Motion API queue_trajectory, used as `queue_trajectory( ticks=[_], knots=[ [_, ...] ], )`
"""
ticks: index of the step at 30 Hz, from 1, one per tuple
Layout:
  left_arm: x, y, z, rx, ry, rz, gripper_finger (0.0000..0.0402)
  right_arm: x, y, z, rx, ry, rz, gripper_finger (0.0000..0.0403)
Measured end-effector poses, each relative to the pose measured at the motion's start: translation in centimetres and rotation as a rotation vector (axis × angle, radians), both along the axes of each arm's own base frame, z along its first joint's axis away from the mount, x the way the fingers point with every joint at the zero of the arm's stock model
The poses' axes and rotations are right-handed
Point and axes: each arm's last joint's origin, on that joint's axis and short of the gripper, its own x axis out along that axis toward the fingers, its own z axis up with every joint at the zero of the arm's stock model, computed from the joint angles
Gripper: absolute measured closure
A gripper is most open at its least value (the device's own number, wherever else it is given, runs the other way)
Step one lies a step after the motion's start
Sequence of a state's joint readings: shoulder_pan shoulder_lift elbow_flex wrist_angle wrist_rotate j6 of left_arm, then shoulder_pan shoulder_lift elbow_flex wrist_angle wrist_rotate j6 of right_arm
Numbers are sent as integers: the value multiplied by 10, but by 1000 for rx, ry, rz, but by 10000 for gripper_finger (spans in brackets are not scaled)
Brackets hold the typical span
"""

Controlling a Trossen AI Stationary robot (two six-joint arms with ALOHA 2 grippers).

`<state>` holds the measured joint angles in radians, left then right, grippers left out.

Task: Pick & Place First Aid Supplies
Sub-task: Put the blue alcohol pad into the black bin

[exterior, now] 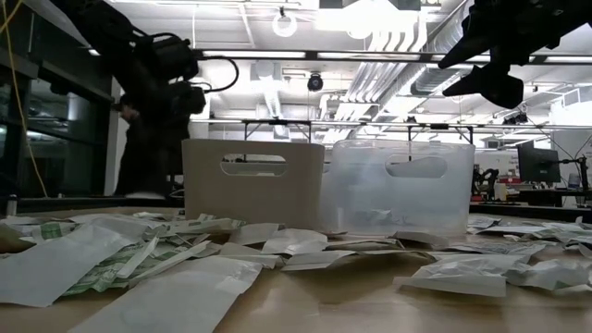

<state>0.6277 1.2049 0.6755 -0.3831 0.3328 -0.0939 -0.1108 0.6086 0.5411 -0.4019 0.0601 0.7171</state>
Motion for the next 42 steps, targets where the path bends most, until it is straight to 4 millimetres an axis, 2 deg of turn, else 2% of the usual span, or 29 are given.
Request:
queue_trajectory(
  ticks=[4, 15, 20, 25, 28, 32, 42],
  knots=[
    [6, 4, 12, 26, -52, 12, 401, 0, 0, 0, -2, 1, 1, 181],
    [23, 16, 73, 135, -214, 5, 401, 0, 0, 0, -16, 2, 8, 181],
    [33, 13, 88, 170, -279, -6, 401, 0, 0, 0, -39, 5, 20, 181],
    [52, 13, 88, 159, -319, -17, 401, 0, 0, 0, -63, 9, 25, 181],
    [66, 17, 80, 122, -299, -15, 401, 0, -1, 0, -82, 12, 7, 181],
    [89, 25, 70, 70, -283, -33, 401, 0, -1, 0, -122, 20, 12, 181],
    [148, 47, 70, 41, -302, -67, 401, -1, -3, 0, -175, 42, -39, 181]
  ],
)
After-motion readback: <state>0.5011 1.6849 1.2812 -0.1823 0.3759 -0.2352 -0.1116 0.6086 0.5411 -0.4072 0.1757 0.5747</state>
